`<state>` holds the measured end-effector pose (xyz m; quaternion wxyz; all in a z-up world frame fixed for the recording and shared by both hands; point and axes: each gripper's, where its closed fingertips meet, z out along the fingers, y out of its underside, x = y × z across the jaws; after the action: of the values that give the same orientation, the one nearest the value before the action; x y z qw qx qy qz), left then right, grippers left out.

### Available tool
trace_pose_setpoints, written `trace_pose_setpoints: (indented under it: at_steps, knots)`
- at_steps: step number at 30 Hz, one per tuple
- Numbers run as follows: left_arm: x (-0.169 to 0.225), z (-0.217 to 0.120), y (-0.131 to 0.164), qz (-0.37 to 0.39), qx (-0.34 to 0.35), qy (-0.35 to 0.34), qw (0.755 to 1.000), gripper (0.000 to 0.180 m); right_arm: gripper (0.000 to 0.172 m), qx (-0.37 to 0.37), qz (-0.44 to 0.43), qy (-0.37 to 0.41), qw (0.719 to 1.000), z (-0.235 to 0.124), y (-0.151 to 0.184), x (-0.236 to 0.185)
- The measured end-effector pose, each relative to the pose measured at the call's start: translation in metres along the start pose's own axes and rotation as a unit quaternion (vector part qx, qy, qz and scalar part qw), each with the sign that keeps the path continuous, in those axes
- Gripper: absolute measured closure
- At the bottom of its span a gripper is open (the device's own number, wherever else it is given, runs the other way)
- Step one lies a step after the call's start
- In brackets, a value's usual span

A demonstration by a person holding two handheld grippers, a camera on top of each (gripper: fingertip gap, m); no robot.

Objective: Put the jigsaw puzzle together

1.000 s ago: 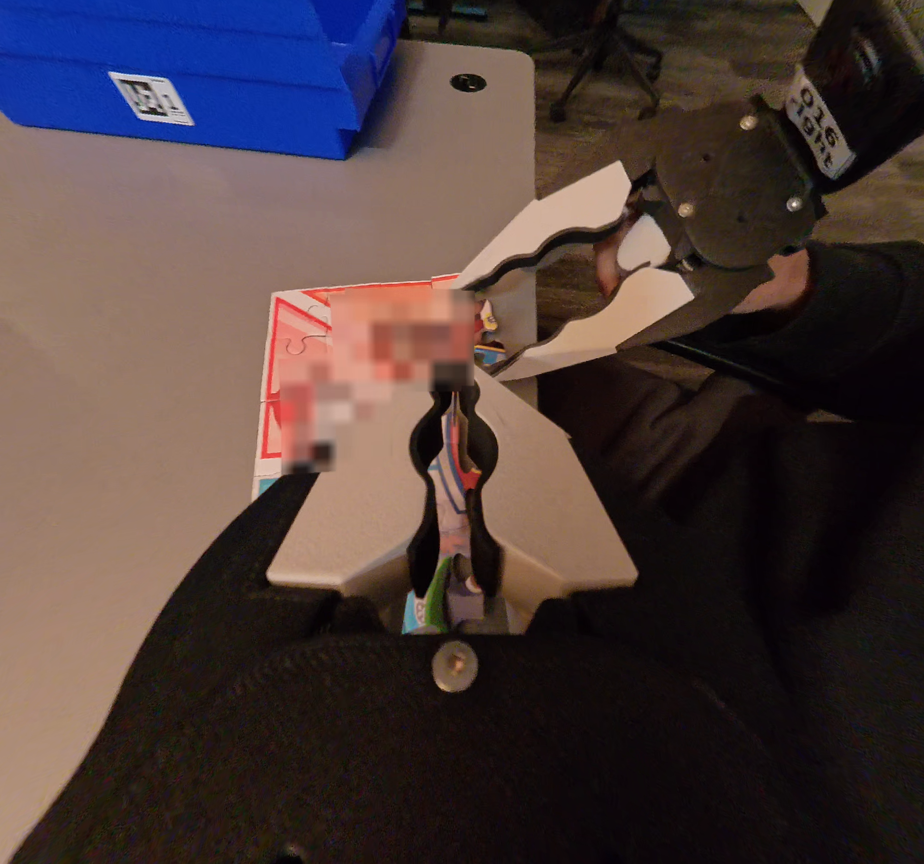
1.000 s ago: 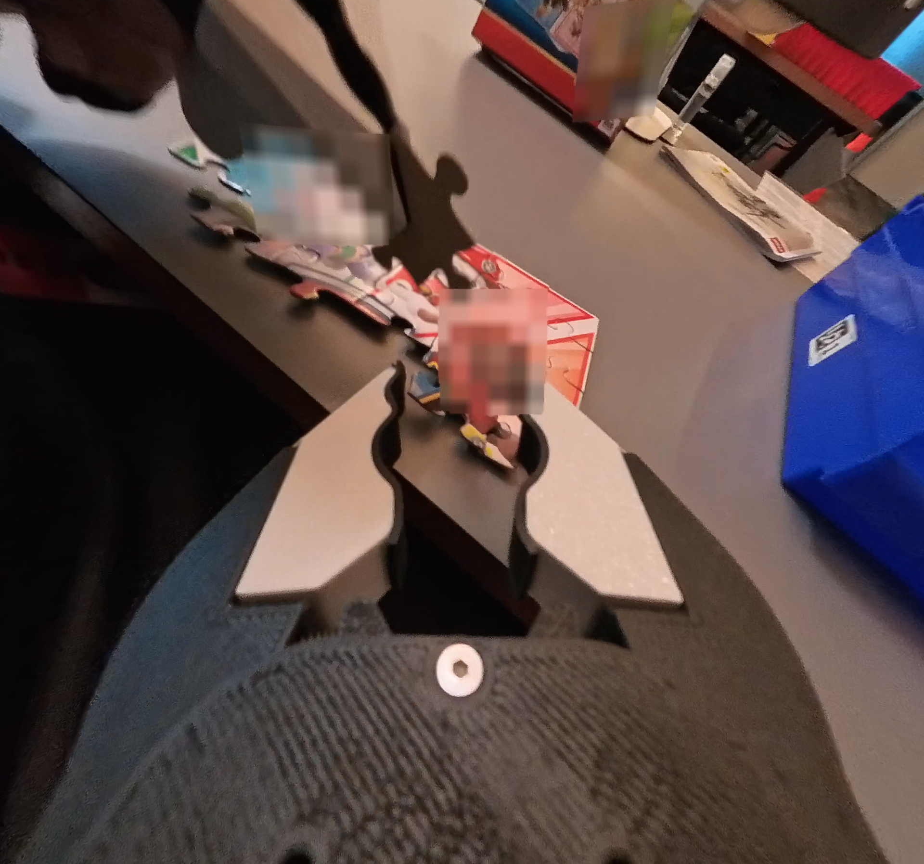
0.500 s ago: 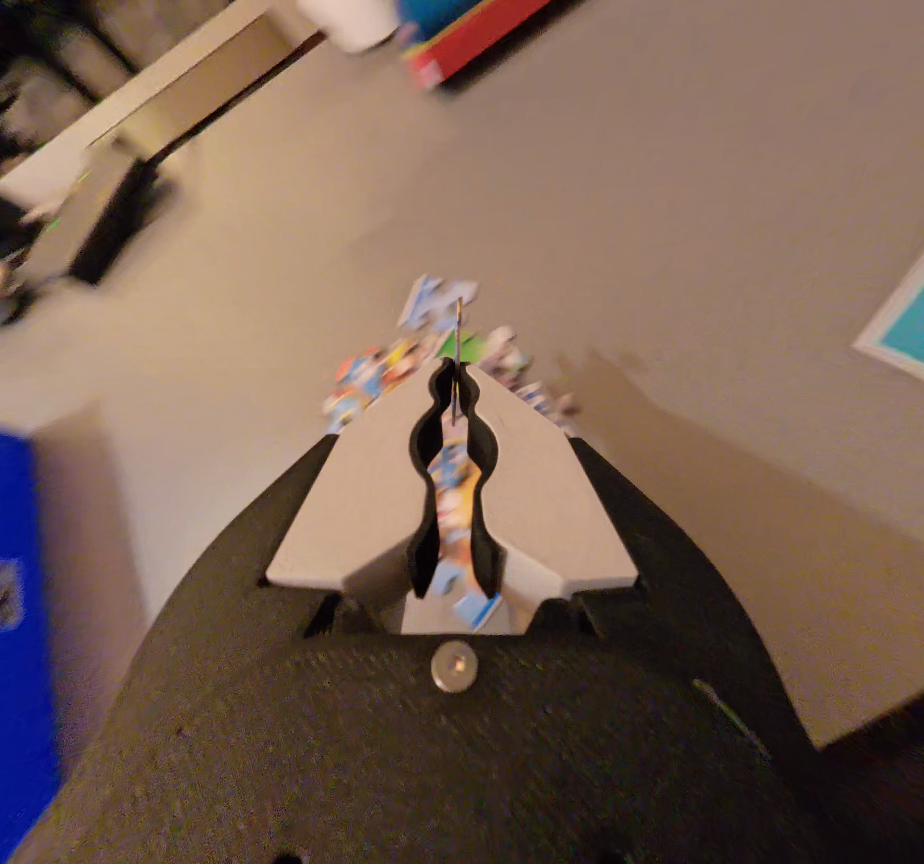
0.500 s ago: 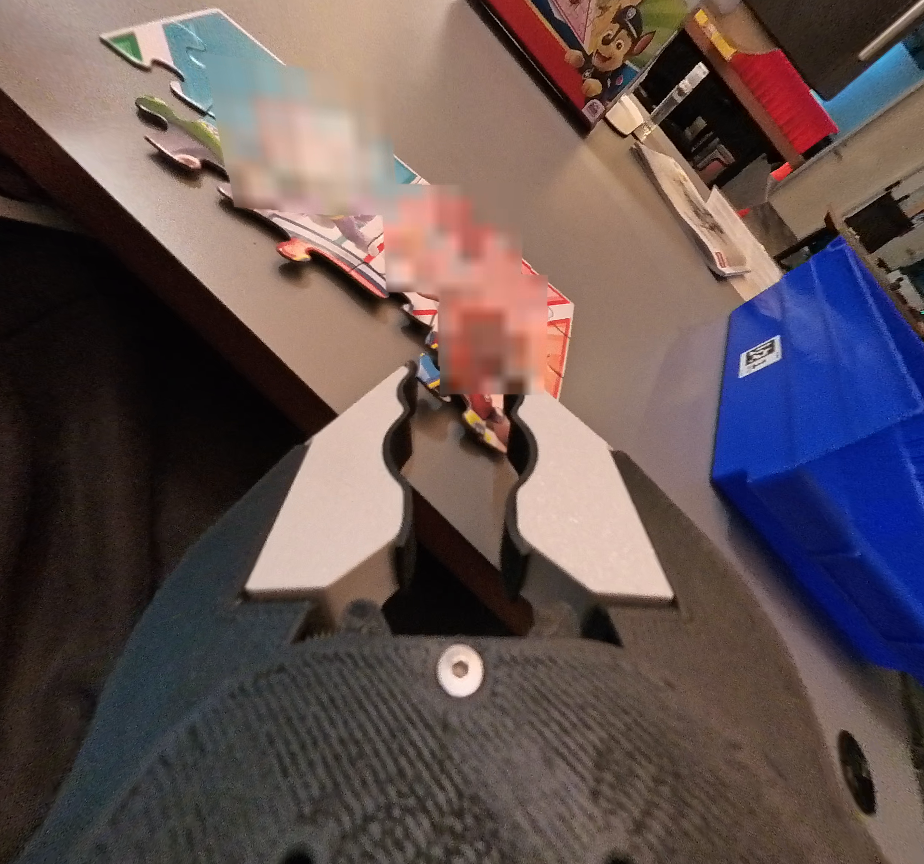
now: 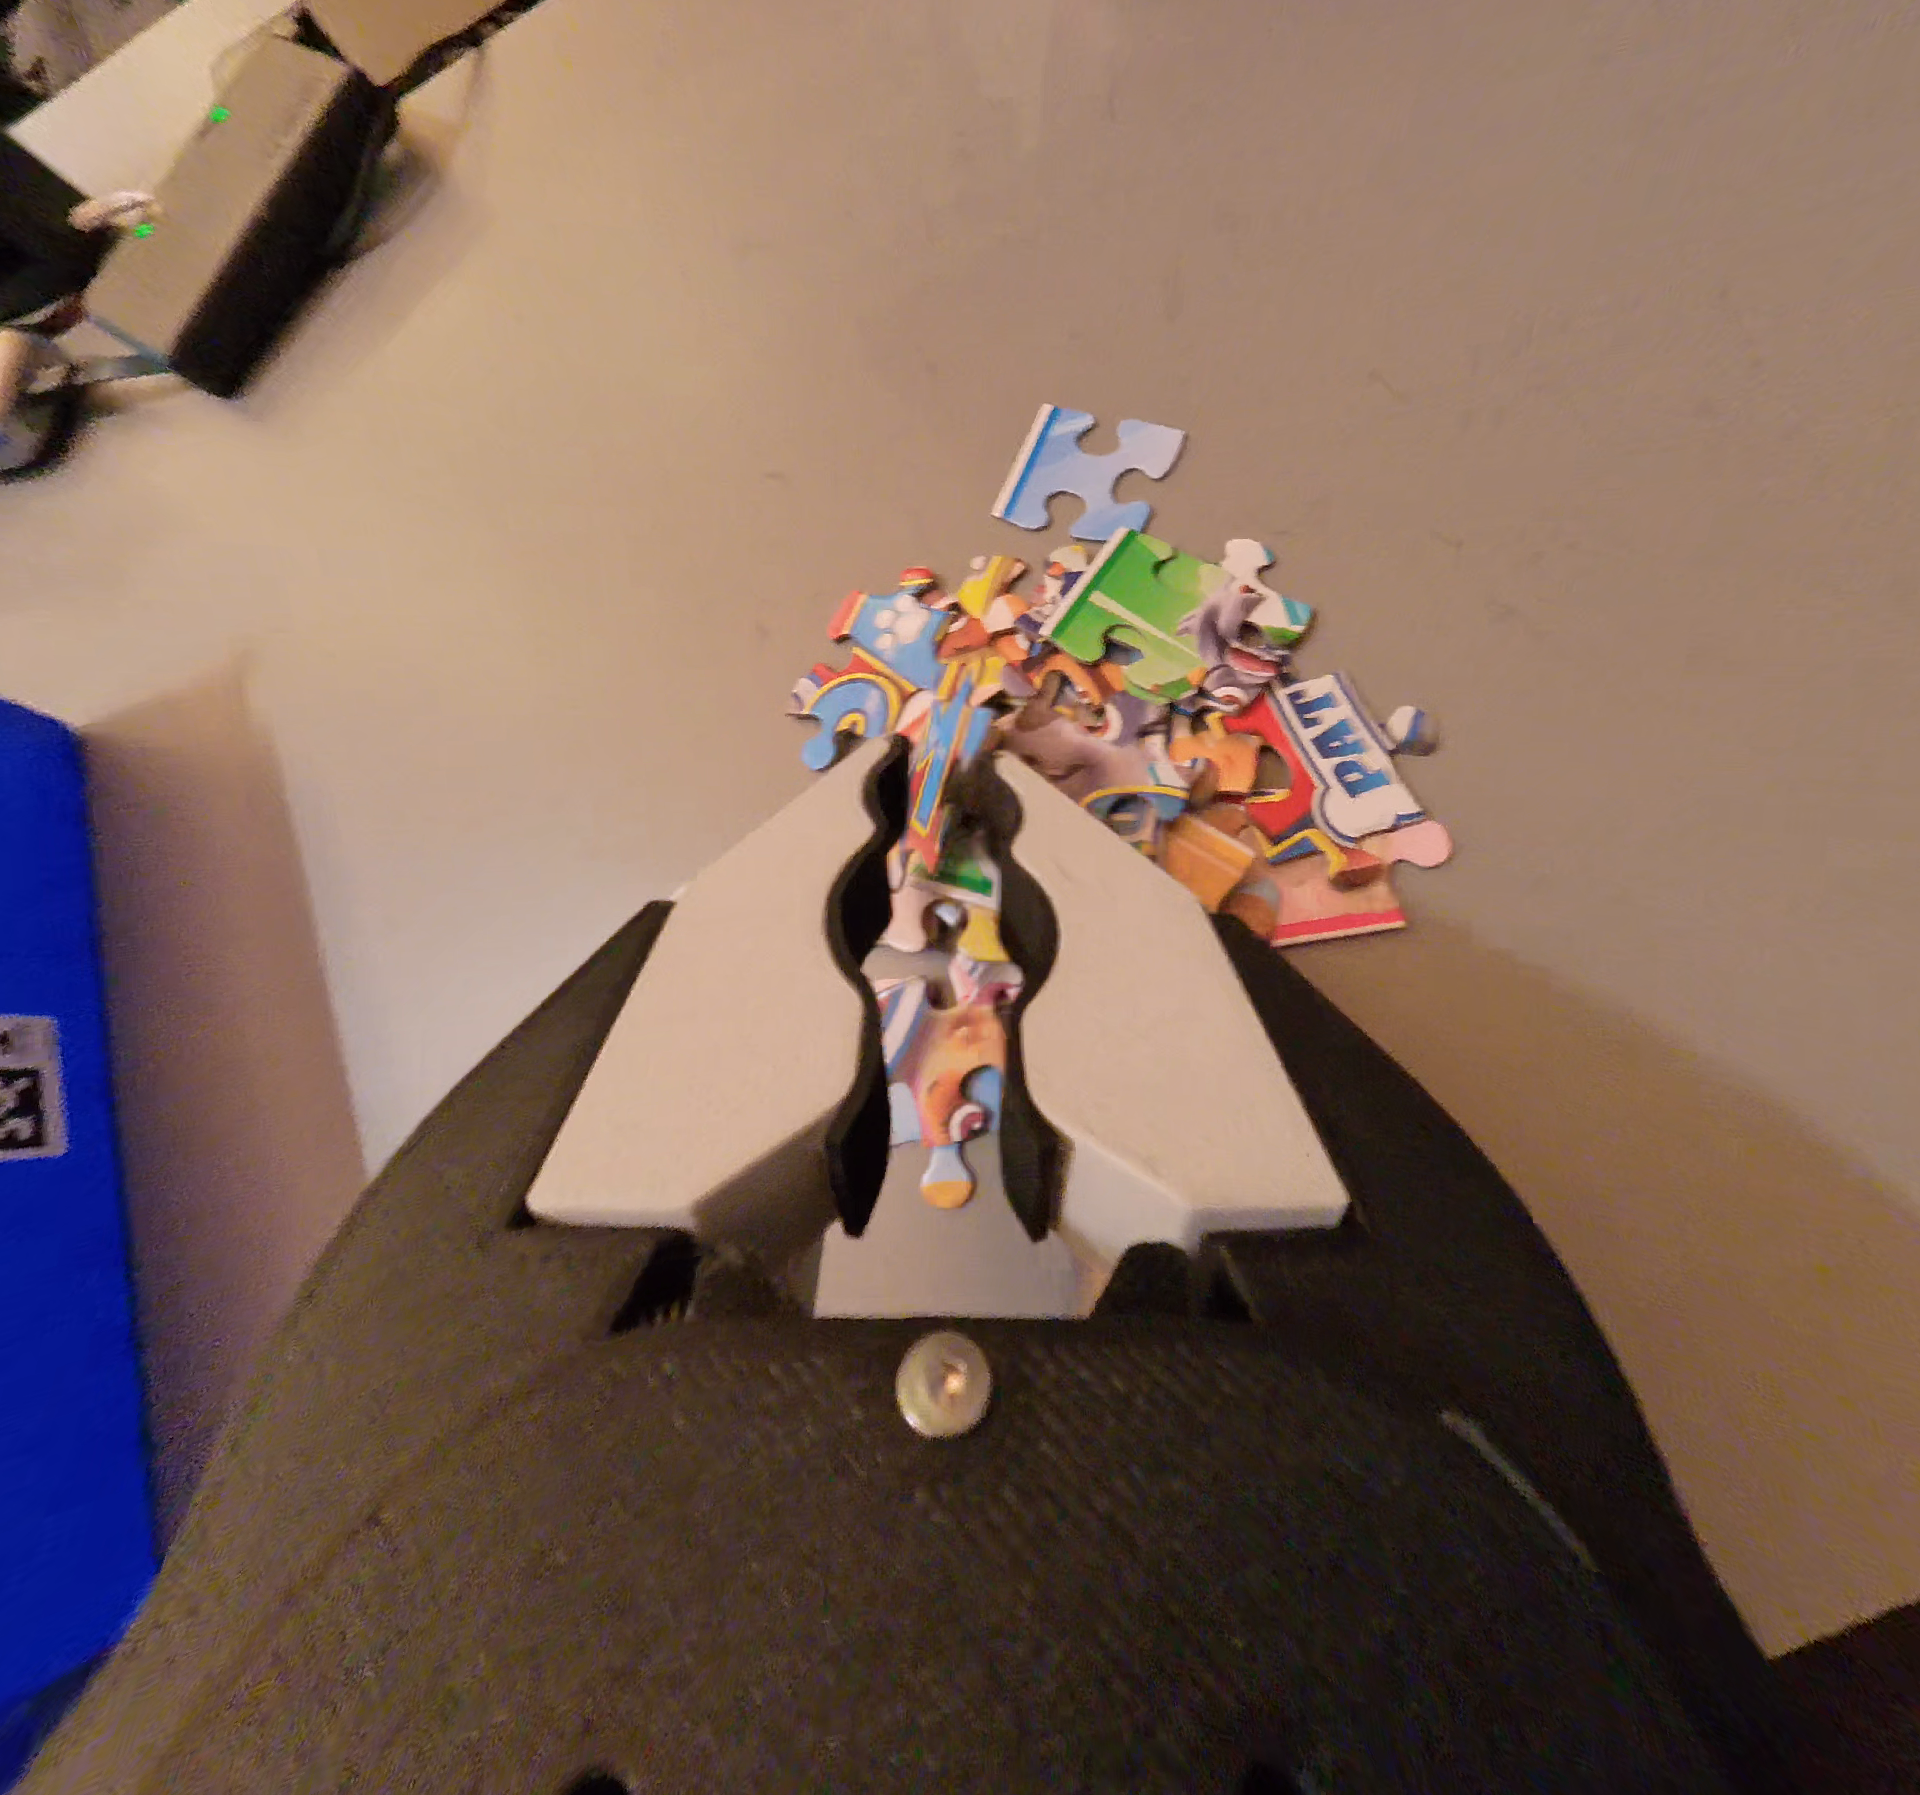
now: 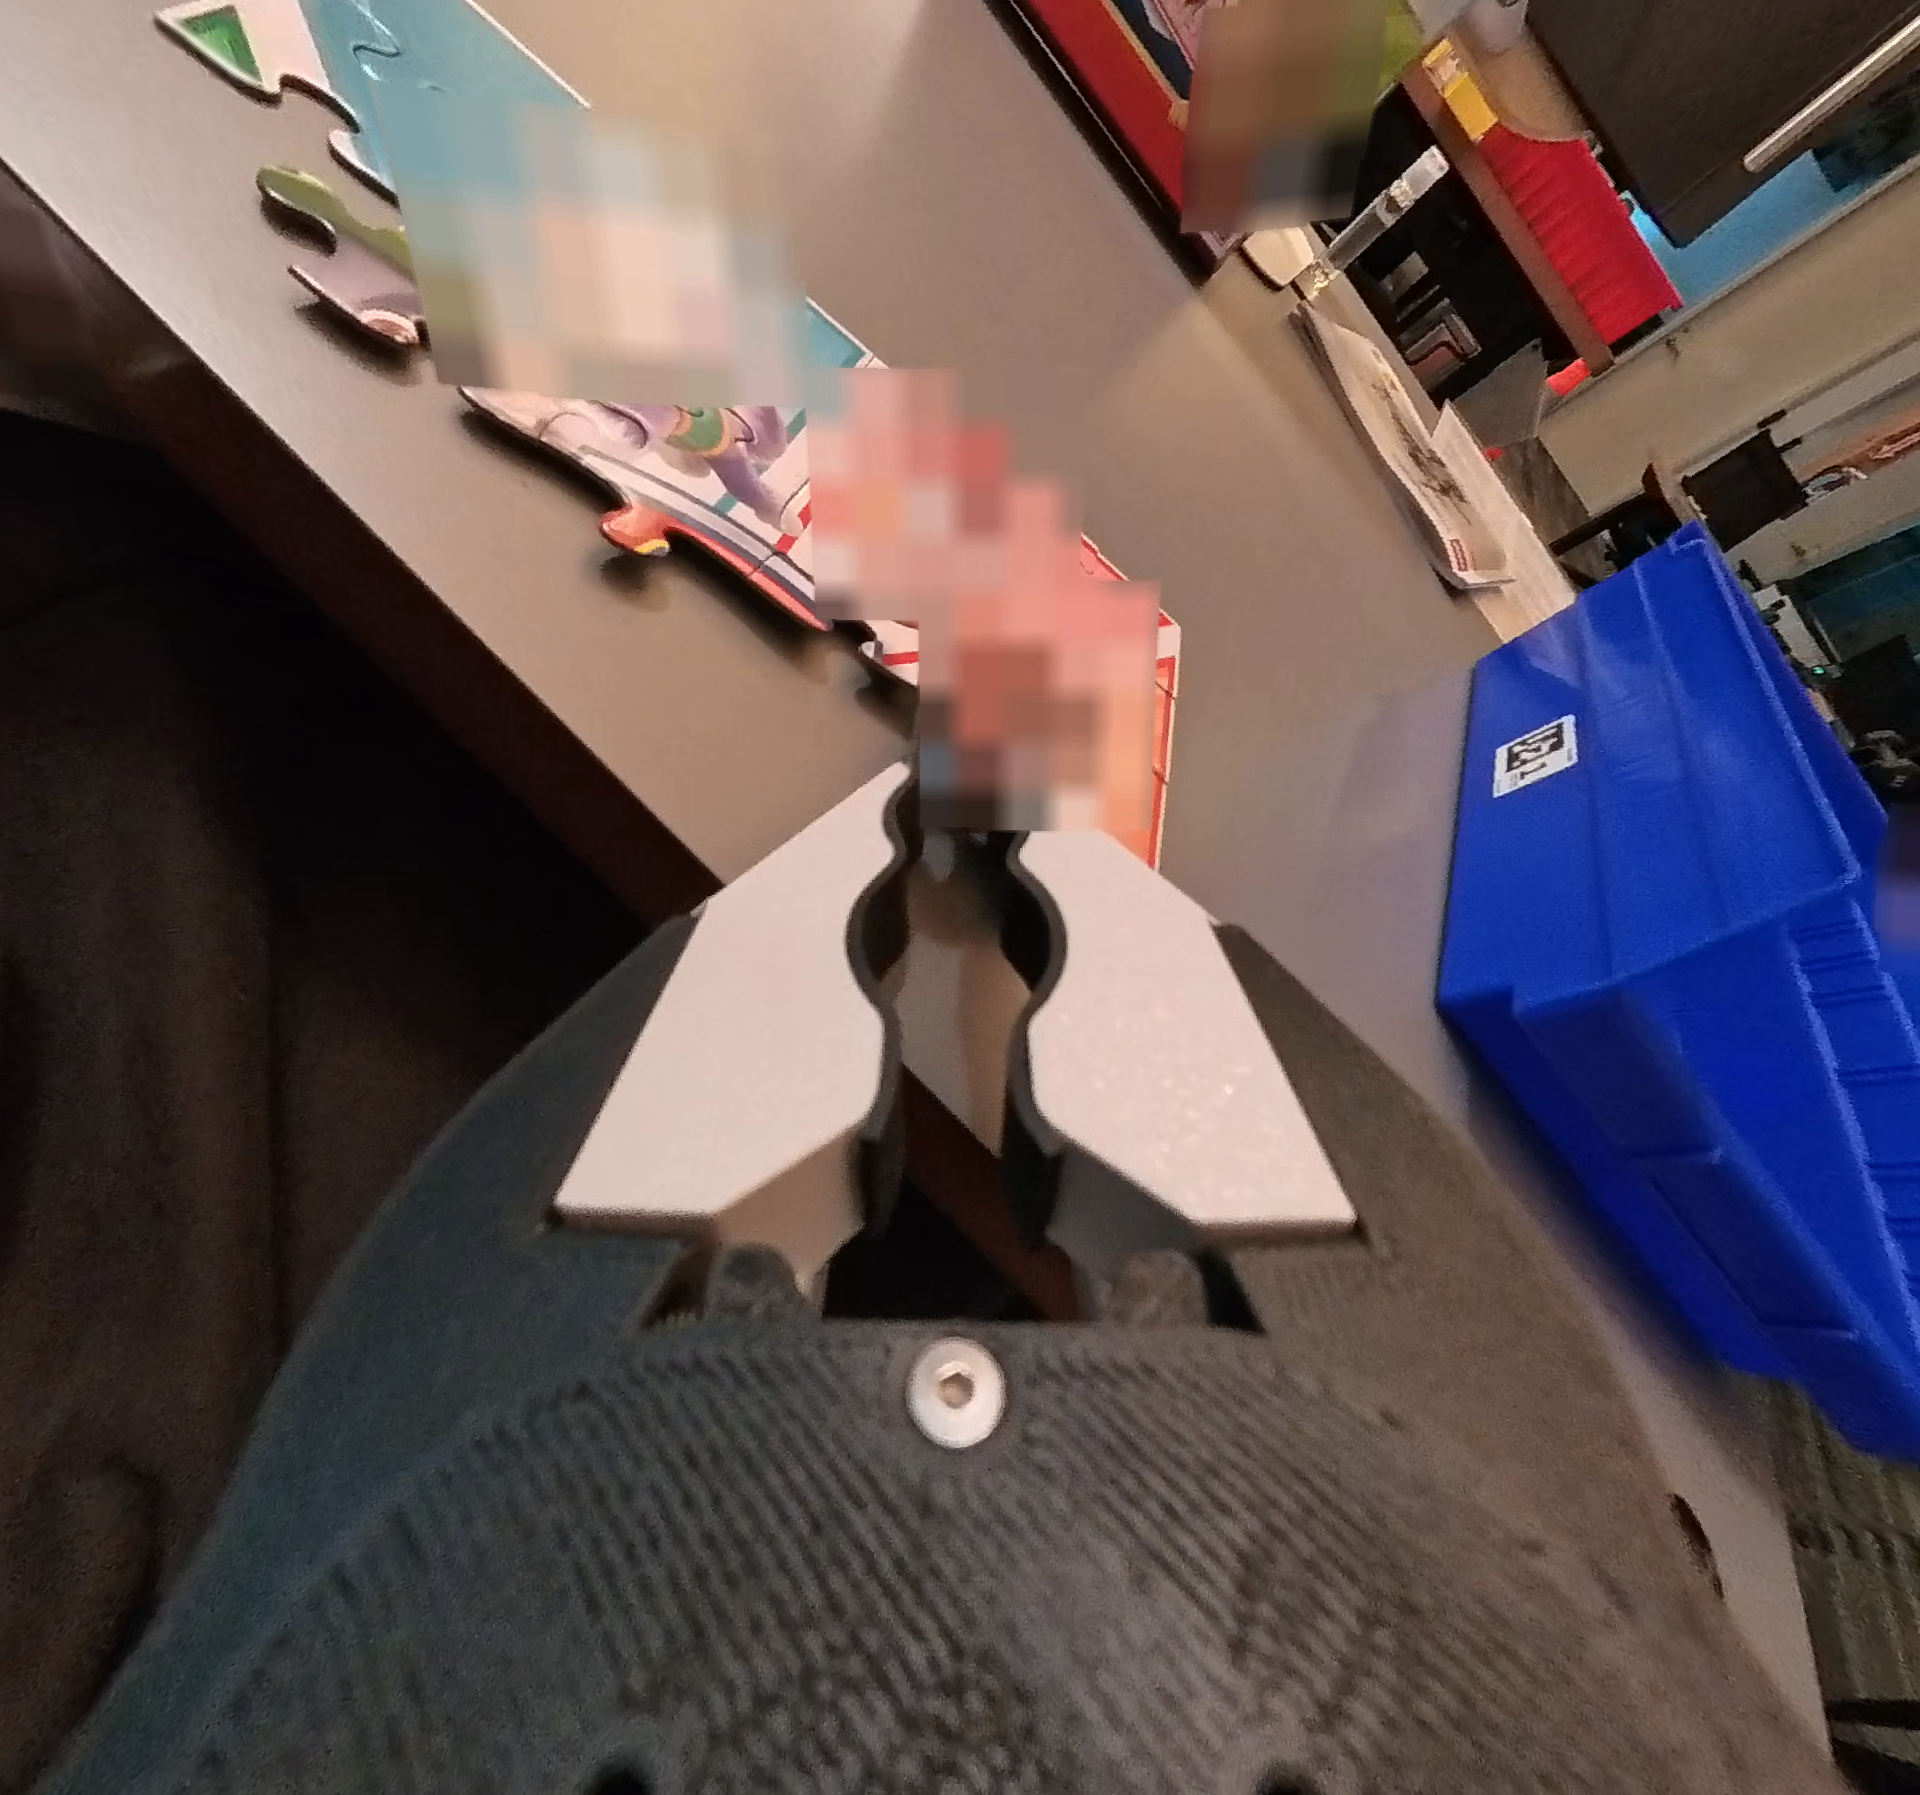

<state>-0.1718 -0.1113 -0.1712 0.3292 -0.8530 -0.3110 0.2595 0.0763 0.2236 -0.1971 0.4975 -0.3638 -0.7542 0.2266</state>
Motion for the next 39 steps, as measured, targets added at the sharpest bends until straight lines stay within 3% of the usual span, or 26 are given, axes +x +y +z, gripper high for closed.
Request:
trace_pose_setpoints:
  at_steps: [2,7,10,14,17,21,26,32,35,37,39]
  knots:
    - [0.009,-0.003,-0.007,-0.012,0.012,0.022,1.0,0.147,0.163,0.001,0.003,0.001,1.0,0.0,0.0,0.001]
    - [0.065,-0.034,-0.064,-0.061,0.138,0.152,0.977,0.142,0.163,0.005,0.012,0.0,1.0,-0.001,-0.001,0.002]
    - [0.15,-0.05,-0.096,-0.046,0.175,0.275,0.944,0.142,0.165,0.013,0.008,0.004,1.0,-0.003,-0.005,0.002]
    - [0.296,-0.05,-0.095,0.062,0.114,0.389,0.912,0.145,0.169,0.038,0.002,0.013,0.999,-0.007,-0.017,0.001]
    - [0.354,-0.023,-0.085,0.138,0.062,0.362,0.92,0.161,0.17,0.046,-0.003,0.022,0.999,-0.009,-0.022,0.0]
    - [0.366,0.0,-0.095,0.16,0.06,0.32,0.932,0.18,0.171,0.062,0.024,0.032,0.997,-0.012,-0.026,0.005]
    - [0.36,0.003,-0.099,0.12,0.058,0.341,0.931,0.18,0.172,0.098,0.112,0.033,0.988,-0.018,-0.03,0.018]
    - [0.363,-0.01,-0.099,0.095,0.062,0.383,0.917,0.178,0.172,0.192,0.325,-0.003,0.926,-0.034,-0.034,0.052]
    - [0.376,-0.037,-0.107,0.033,0.075,0.476,0.876,0.171,0.172,0.239,0.341,-0.031,0.909,-0.043,-0.041,0.055]
    - [0.383,-0.06,-0.115,-0.041,0.07,0.562,0.823,0.155,0.172,0.244,0.298,-0.028,0.922,-0.043,-0.048,0.049]
    - [0.382,-0.07,-0.121,-0.126,0.051,0.622,0.771,0.129,0.172,0.221,0.215,-0.002,0.951,-0.038,-0.053,0.039]
